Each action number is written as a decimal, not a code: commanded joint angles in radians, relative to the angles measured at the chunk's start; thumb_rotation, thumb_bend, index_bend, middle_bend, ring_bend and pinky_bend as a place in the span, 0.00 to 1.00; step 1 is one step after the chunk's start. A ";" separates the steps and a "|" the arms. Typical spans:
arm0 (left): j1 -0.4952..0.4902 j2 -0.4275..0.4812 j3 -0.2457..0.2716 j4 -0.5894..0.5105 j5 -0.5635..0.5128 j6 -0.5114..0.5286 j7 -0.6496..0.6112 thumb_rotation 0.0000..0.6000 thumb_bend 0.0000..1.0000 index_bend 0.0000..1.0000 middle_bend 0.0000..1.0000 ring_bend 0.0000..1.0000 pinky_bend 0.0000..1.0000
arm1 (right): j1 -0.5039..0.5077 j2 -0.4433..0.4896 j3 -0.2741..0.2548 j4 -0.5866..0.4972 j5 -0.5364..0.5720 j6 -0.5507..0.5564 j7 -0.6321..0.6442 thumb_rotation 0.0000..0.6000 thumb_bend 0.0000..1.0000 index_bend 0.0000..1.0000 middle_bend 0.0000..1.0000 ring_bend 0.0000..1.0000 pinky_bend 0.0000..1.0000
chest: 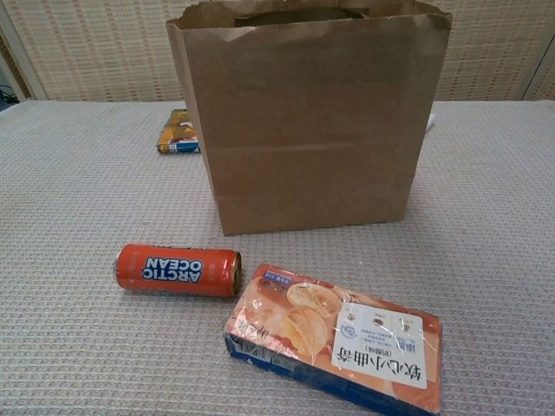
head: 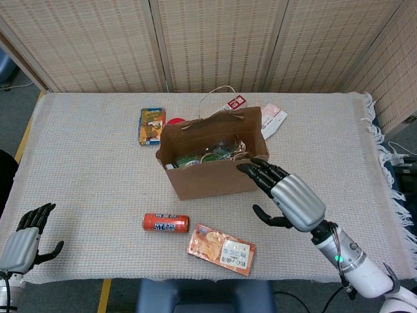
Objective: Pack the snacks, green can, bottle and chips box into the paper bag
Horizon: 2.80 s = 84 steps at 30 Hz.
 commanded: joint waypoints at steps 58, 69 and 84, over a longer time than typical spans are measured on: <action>-0.003 0.013 0.006 -0.001 0.007 -0.014 -0.021 1.00 0.33 0.00 0.00 0.00 0.01 | 0.140 -0.493 -0.335 0.178 0.055 -0.493 -0.391 1.00 0.92 0.19 0.11 0.04 0.18; -0.002 0.014 0.007 -0.004 0.007 -0.016 -0.022 1.00 0.33 0.00 0.00 0.00 0.01 | 0.118 -0.406 -0.354 0.191 0.094 -0.414 -0.394 1.00 0.92 0.19 0.11 0.05 0.18; -0.002 0.011 0.005 -0.009 -0.002 -0.014 -0.009 1.00 0.33 0.00 0.00 0.00 0.01 | 0.087 -0.313 -0.330 0.193 0.123 -0.318 -0.293 1.00 0.67 0.17 0.11 0.05 0.18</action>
